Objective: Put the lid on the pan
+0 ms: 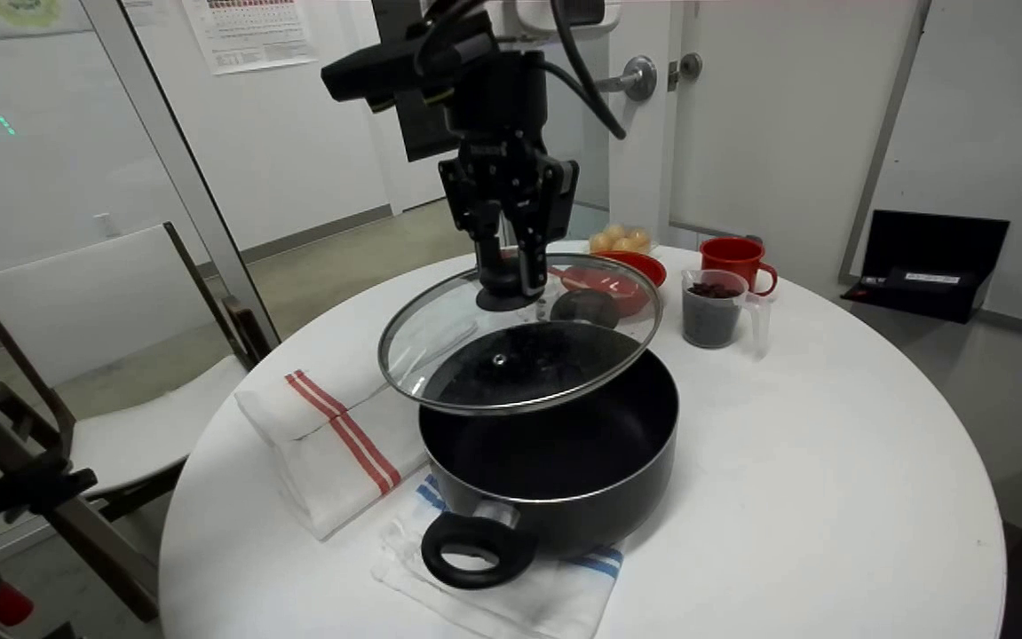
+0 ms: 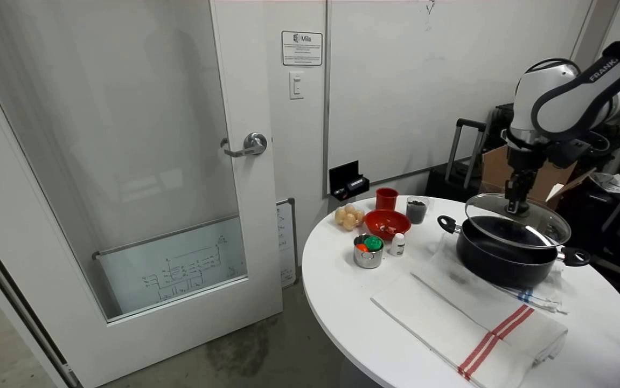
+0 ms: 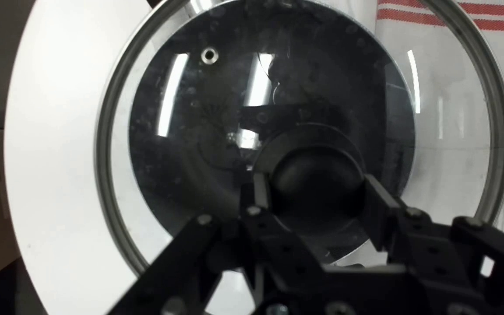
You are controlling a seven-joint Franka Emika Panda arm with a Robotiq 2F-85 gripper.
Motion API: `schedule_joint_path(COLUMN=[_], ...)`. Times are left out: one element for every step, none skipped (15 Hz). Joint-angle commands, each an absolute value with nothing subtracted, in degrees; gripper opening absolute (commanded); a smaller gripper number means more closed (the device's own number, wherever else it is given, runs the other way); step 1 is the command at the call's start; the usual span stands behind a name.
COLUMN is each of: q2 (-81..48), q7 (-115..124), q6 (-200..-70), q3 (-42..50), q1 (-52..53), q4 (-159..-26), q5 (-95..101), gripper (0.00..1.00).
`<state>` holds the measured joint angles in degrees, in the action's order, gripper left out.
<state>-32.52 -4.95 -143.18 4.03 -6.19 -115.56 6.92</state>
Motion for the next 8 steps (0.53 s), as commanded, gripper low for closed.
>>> schedule_joint_path(q2=[-31.4,-31.6,-31.9,-32.1,-32.5,-32.7,-33.0,-33.3], q7=[-4.8,-4.8,-4.8,-4.8,-4.8,-4.8,-4.9,-4.9], q6=[-144.4,-144.3,-144.3,-144.4,-144.5,-144.5,-144.5,-144.5], q3=[4.1,4.1,4.1,4.1,4.1,4.1,4.1,4.1], q1=[-7.1,-7.2,-7.4,-7.5,-7.7,-7.8,-8.0,-8.0], q4=[-116.9,-116.8,-116.6,-116.5,-116.4,-116.3,-116.1,-116.0], q5=[5.0,4.7,4.5,4.3,4.2,4.1,3.8,3.7], gripper=[0.26,0.26,0.26,0.26,0.26,0.26,0.26,0.26])
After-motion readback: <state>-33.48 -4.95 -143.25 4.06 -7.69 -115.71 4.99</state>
